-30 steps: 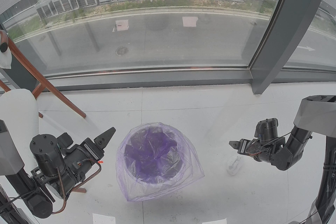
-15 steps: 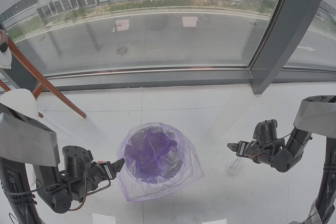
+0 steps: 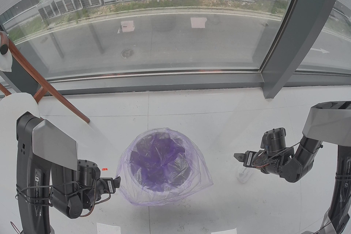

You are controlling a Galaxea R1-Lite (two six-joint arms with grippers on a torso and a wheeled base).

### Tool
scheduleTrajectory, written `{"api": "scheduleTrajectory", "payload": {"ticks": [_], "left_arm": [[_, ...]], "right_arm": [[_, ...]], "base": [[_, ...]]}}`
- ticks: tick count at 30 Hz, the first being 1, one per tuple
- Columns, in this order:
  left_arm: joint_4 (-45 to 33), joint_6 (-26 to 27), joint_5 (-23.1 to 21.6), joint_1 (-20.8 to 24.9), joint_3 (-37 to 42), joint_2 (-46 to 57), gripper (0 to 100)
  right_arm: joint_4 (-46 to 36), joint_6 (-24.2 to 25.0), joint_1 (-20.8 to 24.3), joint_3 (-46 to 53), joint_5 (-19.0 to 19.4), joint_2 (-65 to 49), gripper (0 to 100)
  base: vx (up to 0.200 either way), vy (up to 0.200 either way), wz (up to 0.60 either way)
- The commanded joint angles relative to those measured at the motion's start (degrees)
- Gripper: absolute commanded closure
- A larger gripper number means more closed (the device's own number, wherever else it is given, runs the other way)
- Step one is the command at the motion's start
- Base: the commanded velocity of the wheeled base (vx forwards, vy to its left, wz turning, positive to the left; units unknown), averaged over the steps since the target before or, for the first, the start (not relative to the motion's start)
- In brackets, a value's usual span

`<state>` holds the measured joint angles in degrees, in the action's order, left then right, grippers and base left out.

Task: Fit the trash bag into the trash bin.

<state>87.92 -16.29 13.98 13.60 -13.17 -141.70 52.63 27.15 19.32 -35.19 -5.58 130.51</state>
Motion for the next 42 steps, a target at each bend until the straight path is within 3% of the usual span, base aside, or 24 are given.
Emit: {"api": "scheduleTrajectory", "payload": {"ticks": [1, 10, 17, 26, 30, 42], "left_arm": [[2.08, 0.47, 0.78, -2.35, -0.63, -5.51, 0], [2.08, -0.85, -0.01, -1.74, -0.19, -3.67, 0], [2.08, -7.09, -0.10, -0.51, 1.39, 13.73, 0], [2.08, -7.97, -2.47, 0.63, 7.72, 29.12, 0], [2.08, -12.01, -2.82, 0.63, 8.95, 30.35, 0], [2.08, -11.93, -2.29, 0.46, 9.30, 30.43, 0]], "right_arm": [[0.02, 0.01, 0.72, 0.21, -0.04, 0.71, 0], [0.02, 0.10, -0.34, 0.48, -0.13, -0.08, 0], [0.02, 0.01, -3.24, 2.41, -0.13, -0.87, 0], [4.77, 0.10, -4.29, 3.20, -0.13, 0.01, 0], [6.08, -0.61, -5.35, 3.55, 0.13, 0.01, 0], [4.85, -3.15, -8.86, -4.00, 0.40, 3.08, 0]], "base": [[0.000, 0.000, 0.00], [0.000, 0.000, 0.00], [0.000, 0.000, 0.00], [-0.044, 0.000, 0.00], [-0.200, 0.000, 0.00], [-0.200, 0.000, 0.00]]}}
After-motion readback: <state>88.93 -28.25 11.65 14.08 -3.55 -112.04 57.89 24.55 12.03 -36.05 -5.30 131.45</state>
